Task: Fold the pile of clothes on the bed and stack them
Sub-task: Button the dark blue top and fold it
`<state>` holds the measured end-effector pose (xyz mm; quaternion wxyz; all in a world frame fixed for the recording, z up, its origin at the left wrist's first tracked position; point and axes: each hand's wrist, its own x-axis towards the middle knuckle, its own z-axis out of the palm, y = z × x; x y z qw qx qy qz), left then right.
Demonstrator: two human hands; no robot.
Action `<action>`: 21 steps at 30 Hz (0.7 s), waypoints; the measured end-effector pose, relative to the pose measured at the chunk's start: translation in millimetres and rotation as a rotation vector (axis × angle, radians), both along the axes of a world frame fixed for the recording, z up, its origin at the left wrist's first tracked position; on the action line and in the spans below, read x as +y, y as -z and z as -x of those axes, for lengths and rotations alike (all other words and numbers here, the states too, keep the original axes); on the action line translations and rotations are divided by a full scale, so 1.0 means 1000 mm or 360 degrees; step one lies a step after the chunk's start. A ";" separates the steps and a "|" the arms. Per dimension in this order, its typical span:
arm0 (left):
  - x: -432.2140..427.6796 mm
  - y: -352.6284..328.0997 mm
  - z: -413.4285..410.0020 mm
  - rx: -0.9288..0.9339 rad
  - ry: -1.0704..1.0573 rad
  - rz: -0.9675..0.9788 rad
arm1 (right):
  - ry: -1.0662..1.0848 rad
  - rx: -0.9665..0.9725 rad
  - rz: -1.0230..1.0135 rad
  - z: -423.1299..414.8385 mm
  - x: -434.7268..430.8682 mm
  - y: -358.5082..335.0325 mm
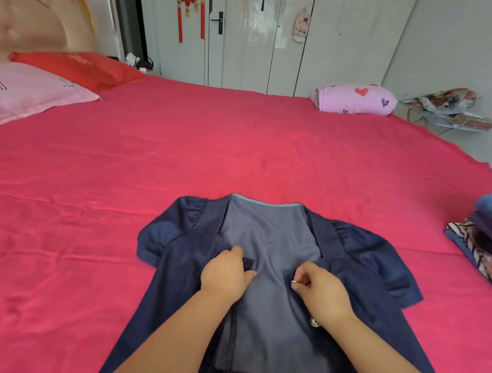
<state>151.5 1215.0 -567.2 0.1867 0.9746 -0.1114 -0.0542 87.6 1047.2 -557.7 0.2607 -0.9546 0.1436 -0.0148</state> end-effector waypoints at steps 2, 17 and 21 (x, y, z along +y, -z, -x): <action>-0.007 0.002 -0.001 -0.0106 0.0092 -0.0226 | -0.0037 0.0044 0.0031 -0.005 0.000 0.000; -0.039 -0.001 -0.003 0.0238 -0.0341 0.1358 | 0.0173 -0.0301 -0.0854 -0.034 0.012 0.018; -0.036 0.015 -0.003 0.0349 -0.0318 0.1595 | 0.0217 -0.0454 -0.0866 -0.034 0.011 0.033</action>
